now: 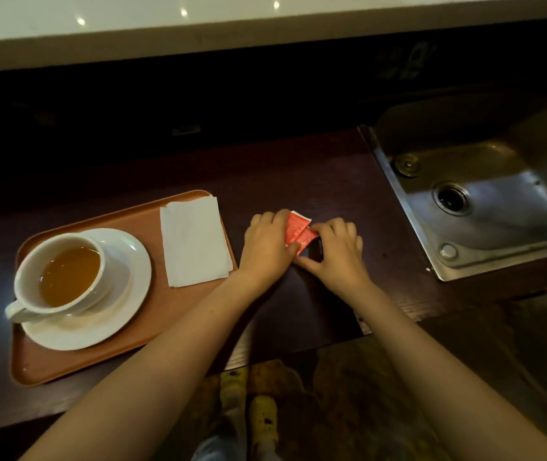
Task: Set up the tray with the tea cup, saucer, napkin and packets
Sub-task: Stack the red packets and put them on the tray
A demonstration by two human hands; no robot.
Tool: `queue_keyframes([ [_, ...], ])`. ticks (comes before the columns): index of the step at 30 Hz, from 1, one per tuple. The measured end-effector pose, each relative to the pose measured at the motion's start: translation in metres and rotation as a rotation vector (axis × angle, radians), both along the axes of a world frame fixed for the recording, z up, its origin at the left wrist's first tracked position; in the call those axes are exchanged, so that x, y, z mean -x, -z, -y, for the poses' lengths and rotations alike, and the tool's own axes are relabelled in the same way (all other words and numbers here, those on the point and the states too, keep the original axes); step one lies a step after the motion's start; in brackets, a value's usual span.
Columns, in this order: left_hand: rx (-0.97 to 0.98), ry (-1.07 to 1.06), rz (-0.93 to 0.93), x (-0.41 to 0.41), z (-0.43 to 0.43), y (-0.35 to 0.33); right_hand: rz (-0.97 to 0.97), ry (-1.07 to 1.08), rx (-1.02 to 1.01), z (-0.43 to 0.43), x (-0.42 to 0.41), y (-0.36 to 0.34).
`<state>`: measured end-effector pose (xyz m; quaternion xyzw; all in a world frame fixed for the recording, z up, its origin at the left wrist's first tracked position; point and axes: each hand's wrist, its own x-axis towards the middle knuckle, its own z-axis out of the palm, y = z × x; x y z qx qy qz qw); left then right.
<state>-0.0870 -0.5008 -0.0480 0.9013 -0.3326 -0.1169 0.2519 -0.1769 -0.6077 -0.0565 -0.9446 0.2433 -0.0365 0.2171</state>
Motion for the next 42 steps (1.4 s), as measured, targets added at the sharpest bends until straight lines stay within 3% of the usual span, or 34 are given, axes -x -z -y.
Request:
queue_keyframes([
  [6, -0.034, 0.113, 0.117, -0.001, -0.004, 0.004, 0.018, -0.095, -0.117, 0.02, 0.007, -0.002],
  [11, -0.061, 0.18, 0.159, 0.0, -0.009, 0.003, -0.012, -0.303, -0.015, 0.036, -0.005, -0.01],
  [16, -0.069, 0.206, 0.165, -0.003, -0.01, -0.004, 0.078, -0.333, -0.007, 0.042, -0.019, -0.013],
  [21, 0.083, 0.111, -0.005, -0.018, -0.014, -0.016, 0.204, -0.245, -0.188, 0.038, -0.031, -0.021],
  [25, 0.111, 0.044, -0.056, -0.035, -0.013, -0.02, 0.154, -0.282, -0.274, 0.039, -0.039, -0.024],
  [29, 0.123, 0.048, -0.143, -0.034, -0.013, -0.016, 0.131, -0.166, -0.425, 0.037, -0.043, -0.02],
  [33, 0.225, -0.049, -0.357, -0.032, -0.017, -0.016, 0.148, -0.046, -0.573, 0.036, -0.042, -0.018],
  [37, 0.327, -0.147, -0.493, -0.032, -0.019, -0.016, 0.086, -0.209, -0.5, 0.031, -0.033, -0.022],
  [40, 0.368, -0.171, -0.525, -0.032, -0.022, -0.018, 0.01, -0.433, -0.344, 0.026, -0.03, -0.026],
  [42, 0.375, -0.183, -0.523, -0.03, -0.025, -0.02, 0.001, -0.456, -0.285, 0.022, -0.03, -0.029],
])
